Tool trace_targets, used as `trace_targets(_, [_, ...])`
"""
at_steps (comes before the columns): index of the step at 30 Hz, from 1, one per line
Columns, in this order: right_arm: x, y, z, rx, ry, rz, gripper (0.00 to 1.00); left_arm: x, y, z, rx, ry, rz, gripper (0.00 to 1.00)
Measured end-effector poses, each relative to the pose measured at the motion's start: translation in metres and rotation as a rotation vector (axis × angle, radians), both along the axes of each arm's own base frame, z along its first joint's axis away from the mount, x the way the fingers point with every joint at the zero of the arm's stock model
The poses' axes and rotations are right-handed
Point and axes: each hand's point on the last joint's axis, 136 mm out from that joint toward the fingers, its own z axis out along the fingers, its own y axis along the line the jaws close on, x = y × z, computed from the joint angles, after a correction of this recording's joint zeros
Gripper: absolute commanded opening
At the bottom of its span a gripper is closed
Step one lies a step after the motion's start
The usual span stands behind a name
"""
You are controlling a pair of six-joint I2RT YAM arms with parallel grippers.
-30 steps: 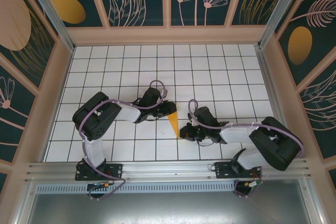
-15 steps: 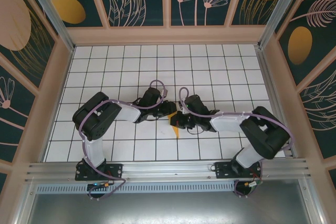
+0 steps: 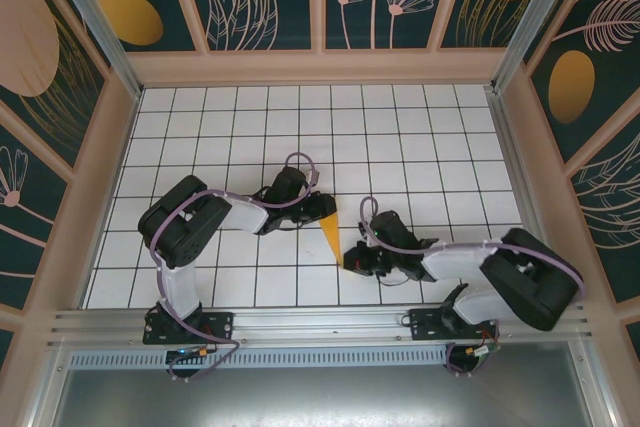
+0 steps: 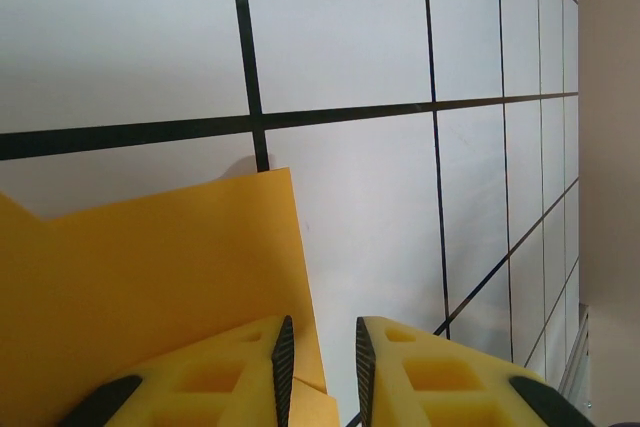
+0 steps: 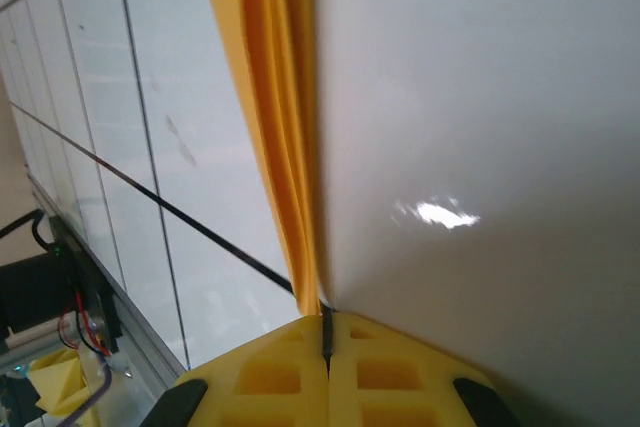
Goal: Fold a paper plane with a square sheet of paper (pick it up from the middle)
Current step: Fold the wing for the fifth time at the center of the table.
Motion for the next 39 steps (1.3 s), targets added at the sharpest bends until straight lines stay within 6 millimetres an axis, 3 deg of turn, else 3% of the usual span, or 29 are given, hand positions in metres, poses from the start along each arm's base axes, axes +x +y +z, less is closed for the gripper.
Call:
trace_targets(4, [0.011,0.002,0.02,0.028,-0.048,-0.02,0.06,0.0,-0.001,0.001,-0.002,-0.001,-0.002,0.28])
trace_targets(10, [0.055,0.034,0.052,0.075,-0.139,-0.042,0.05,0.0,-0.001,0.002,-0.004,-0.006,-0.01,0.29])
trace_targets(14, [0.072,0.042,0.036,0.051,-0.126,-0.062,0.04,0.0,-0.002,0.002,-0.005,-0.006,-0.012,0.3])
trace_targets(19, [0.069,0.036,-0.001,-0.018,-0.053,-0.066,0.0,-0.001,-0.002,0.003,-0.003,-0.017,-0.027,0.32])
trace_targets(31, [0.061,0.029,-0.002,0.03,-0.089,-0.066,0.0,0.0,0.002,0.007,0.01,-0.062,-0.105,0.38])
trace_targets(39, [0.061,0.03,-0.002,0.032,-0.093,-0.062,0.0,0.016,0.018,0.014,-0.01,-0.099,-0.138,0.53])
